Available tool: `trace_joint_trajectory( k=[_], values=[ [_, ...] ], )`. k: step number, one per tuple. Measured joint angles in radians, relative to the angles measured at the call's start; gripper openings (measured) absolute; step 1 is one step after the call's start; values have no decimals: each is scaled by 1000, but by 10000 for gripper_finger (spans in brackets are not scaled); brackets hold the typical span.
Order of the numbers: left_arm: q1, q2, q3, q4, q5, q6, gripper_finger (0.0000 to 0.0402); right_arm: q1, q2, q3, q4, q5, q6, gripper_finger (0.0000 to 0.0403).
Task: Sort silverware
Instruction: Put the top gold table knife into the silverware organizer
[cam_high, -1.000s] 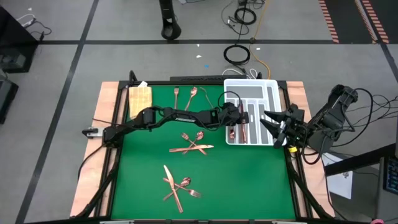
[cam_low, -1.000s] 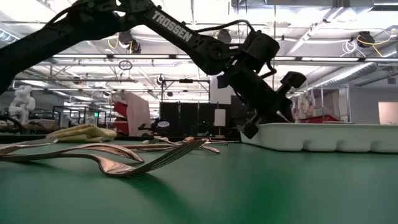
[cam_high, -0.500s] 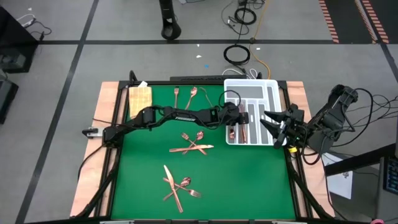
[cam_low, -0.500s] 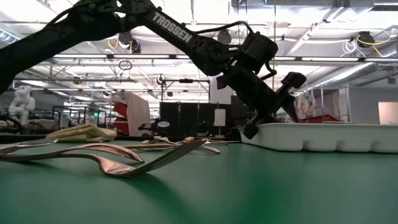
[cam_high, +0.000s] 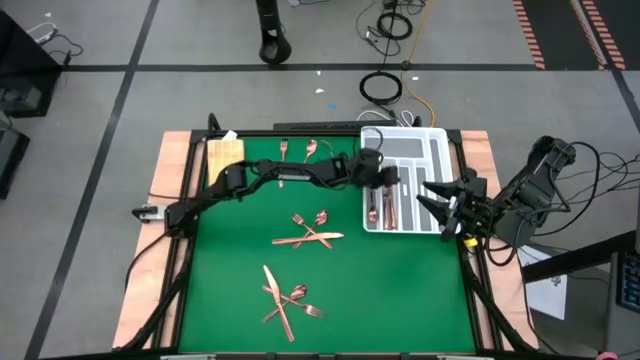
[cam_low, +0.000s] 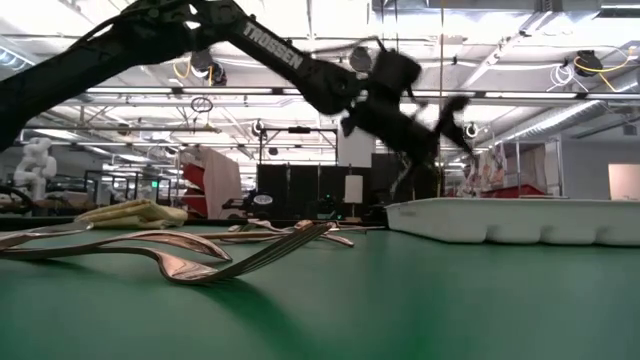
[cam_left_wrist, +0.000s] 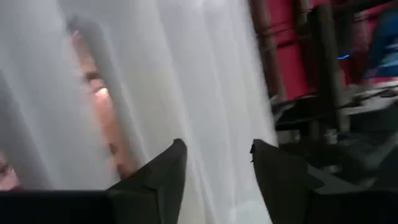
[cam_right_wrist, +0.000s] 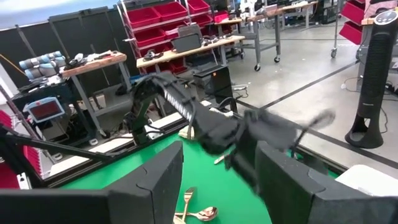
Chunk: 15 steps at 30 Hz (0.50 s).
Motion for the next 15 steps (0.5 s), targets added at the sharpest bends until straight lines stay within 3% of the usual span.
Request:
trace_joint_trajectory(
  k=[4, 7, 12, 15],
  values=[
    [24, -128, 6, 3, 74, 178, 187, 0, 0, 0, -3, -1, 0, 187],
    [47, -220, 7, -119, 79, 395, 187, 0, 0, 0, -11, -2, 0, 187],
    [82, -357, 4, -543, 46, 997, 187, 0, 0, 0, -23, 0, 2, 187],
    [110, -408, 7, -844, -27, 1159, 187, 0, 0, 0, -29, 0, 3, 187]
  ],
)
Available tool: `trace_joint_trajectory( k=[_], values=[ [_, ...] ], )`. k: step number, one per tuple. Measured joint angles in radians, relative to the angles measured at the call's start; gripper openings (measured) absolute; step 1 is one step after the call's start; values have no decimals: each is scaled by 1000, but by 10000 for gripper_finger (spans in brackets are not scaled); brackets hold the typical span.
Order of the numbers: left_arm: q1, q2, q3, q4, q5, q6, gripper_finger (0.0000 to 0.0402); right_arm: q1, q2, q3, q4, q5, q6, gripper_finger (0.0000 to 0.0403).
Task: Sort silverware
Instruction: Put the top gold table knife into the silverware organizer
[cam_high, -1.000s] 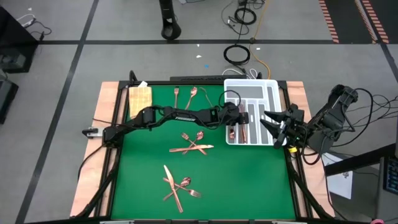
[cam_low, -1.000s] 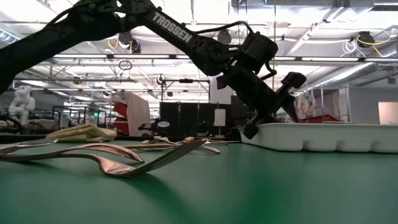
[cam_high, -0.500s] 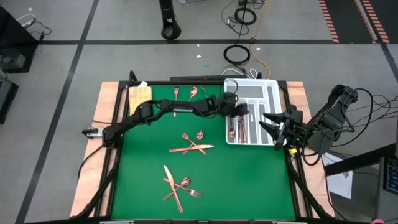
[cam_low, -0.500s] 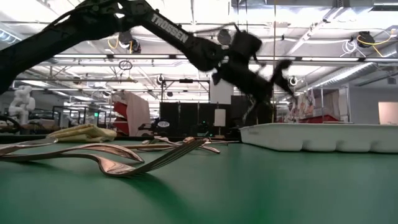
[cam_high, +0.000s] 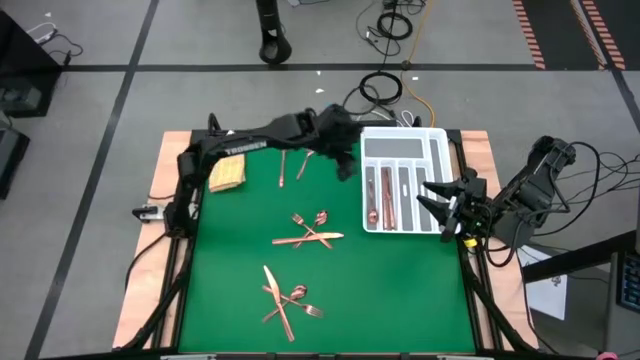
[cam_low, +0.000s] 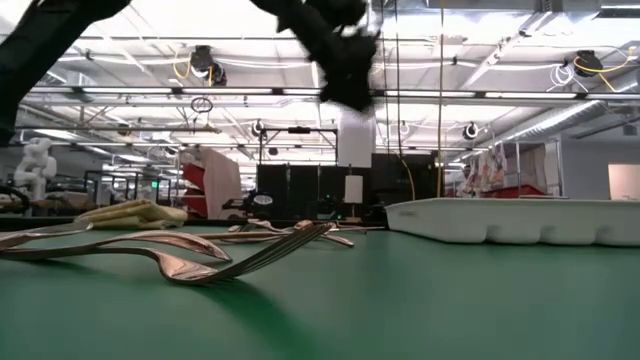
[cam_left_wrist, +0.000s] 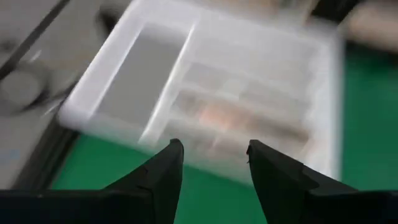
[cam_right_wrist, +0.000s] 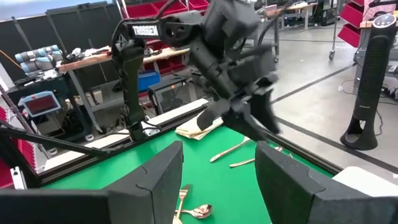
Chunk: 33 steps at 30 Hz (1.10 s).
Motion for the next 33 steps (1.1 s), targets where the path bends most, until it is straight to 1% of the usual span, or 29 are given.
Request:
trace_joint_trajectory(
  k=[2, 3, 5, 7, 10, 12, 16, 18, 20, 22, 24, 27, 31, 33],
  values=[
    [25, -3, -3, -196, -28, -3, 187, 0, 1, 0, -2, 0, 1, 187],
    [36, -5, -7, -263, -31, -25, 187, 0, 1, 0, -2, 0, 4, 187],
    [44, -21, -32, -342, -32, -43, 187, 0, 2, 0, -3, 0, 11, 187],
    [28, -53, -75, -377, -32, -39, 187, 0, 4, 0, -11, 1, 24, 187],
    [-30, -114, -186, -340, -32, 1, 187, 0, 13, 0, -10, -1, 27, 187],
    [-84, -163, -278, -285, -28, 35, 187, 0, 19, 0, -10, -1, 27, 187],
    [-190, -308, -507, -146, -18, 33, 187, 0, 33, 0, -10, -1, 38, 187],
    [-242, -375, -624, -69, -37, -2, 187, 0, 41, 0, -15, -2, 53, 187],
    [-290, -431, -725, 22, -61, -99, 187, 0, 50, 0, -28, -2, 69, 187],
    [-334, -470, -792, 92, -94, -180, 187, 0, 55, 0, -40, -2, 87, 187],
    [-380, -485, -832, 133, -144, -230, 187, 0, 61, 0, -48, -2, 97, 187],
    [-448, -477, -849, 140, -199, -263, 187, 0, 62, 0, -50, -2, 102, 187],
    [-507, -434, -848, 167, -278, -306, 187, 0, 62, 0, -52, -2, 101, 187],
    [-521, -405, -848, 201, -292, -309, 187, 0, 62, 0, -55, -2, 101, 187]
  ],
)
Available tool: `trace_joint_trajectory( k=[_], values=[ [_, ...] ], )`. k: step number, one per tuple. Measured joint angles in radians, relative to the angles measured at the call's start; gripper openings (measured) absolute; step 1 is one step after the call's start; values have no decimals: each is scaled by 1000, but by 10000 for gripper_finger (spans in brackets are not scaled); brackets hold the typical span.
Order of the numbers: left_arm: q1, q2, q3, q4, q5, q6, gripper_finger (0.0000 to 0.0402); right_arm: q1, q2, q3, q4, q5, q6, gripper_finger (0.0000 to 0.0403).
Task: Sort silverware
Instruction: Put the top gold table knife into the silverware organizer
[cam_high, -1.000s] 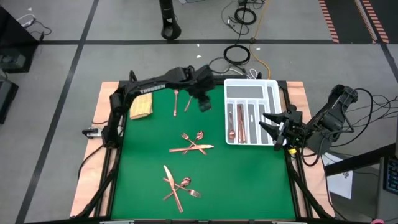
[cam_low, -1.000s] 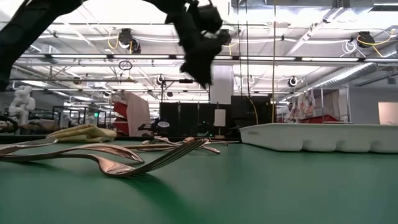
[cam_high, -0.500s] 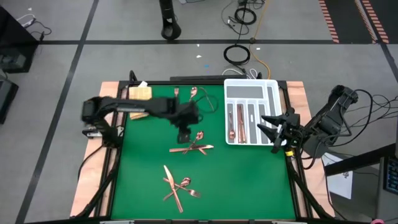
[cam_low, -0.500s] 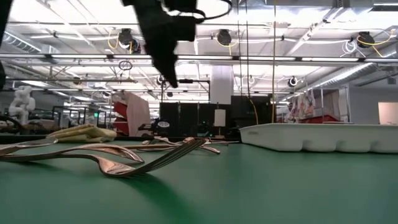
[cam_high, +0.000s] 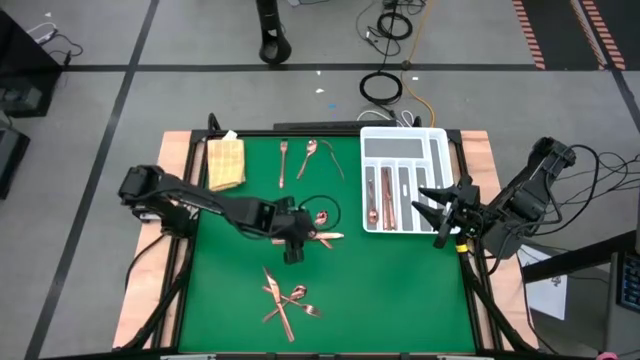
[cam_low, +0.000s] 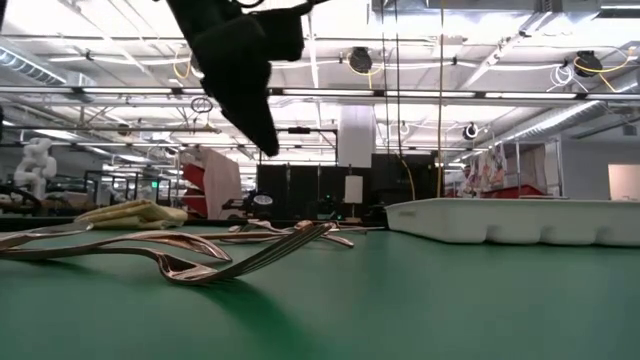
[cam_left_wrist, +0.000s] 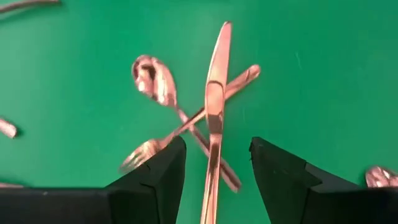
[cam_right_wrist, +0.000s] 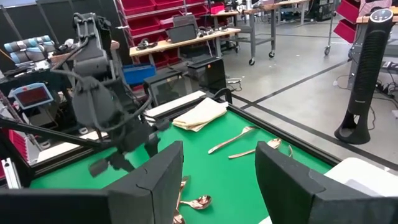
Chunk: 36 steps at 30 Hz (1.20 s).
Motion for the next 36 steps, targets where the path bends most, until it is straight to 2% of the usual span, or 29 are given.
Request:
trace_joint_trajectory(
  k=[6, 13, 36],
  values=[
    [-38, 83, 0, 7, -14, -53, 187, 0, 0, 0, 0, -6, -1, 187],
    [-69, 90, 0, -5, -110, -85, 187, 0, 5, 0, 0, -35, 3, 187],
    [-64, 191, -5, 53, -93, -49, 187, 0, 5, 0, -22, -57, 4, 187]
  ],
)
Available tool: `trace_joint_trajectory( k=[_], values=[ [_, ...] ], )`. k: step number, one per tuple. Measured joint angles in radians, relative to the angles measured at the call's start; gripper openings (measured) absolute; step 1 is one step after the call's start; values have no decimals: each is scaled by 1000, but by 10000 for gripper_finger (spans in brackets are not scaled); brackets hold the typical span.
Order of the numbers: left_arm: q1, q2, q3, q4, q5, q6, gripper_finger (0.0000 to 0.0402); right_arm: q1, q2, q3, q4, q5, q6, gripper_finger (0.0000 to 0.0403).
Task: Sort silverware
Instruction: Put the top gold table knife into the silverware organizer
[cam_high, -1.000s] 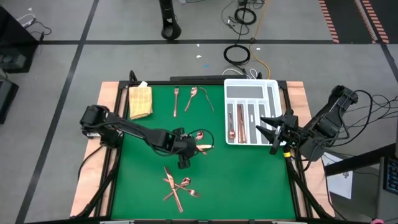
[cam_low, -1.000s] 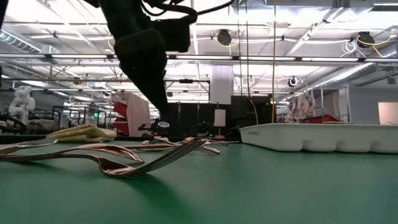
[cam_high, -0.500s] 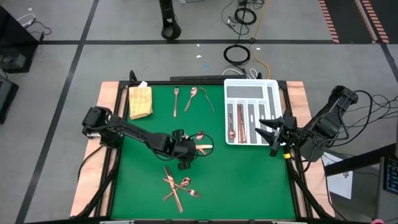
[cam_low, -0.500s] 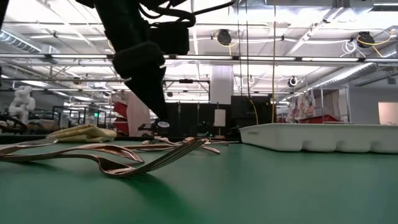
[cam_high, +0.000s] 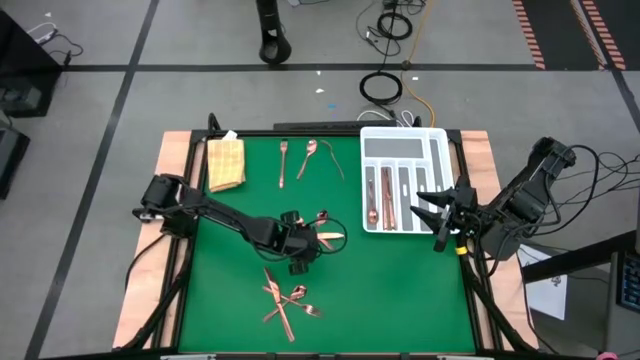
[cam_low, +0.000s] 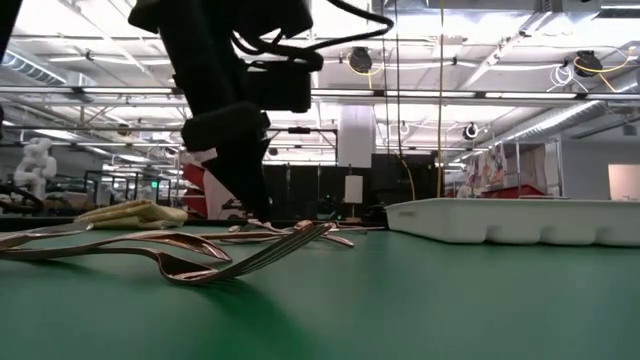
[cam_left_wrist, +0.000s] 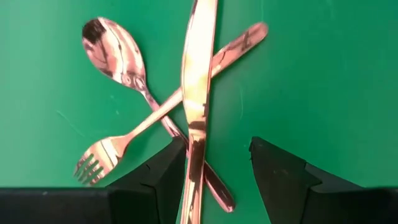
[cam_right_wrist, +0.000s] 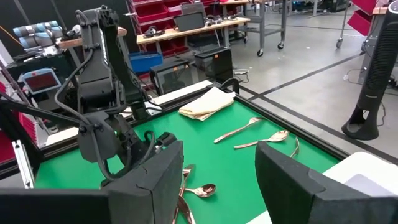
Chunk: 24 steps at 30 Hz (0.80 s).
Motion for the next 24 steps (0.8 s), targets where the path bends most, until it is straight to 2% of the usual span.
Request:
trace_joint_trajectory(
  k=[8, 13, 18, 24],
  values=[
    [39, 11, -14, 9, 0, 5, 187, 0, 0, 0, 0, 0, 0, 187],
    [57, 12, -50, 32, 74, 1, 187, 0, 0, 0, -2, 0, 0, 187],
    [56, 11, -57, 50, 78, 2, 187, 0, 0, 0, -10, 1, 0, 187],
    [72, 21, -57, 61, 139, 30, 146, 0, 0, 0, -14, 1, 0, 187]
  ],
)
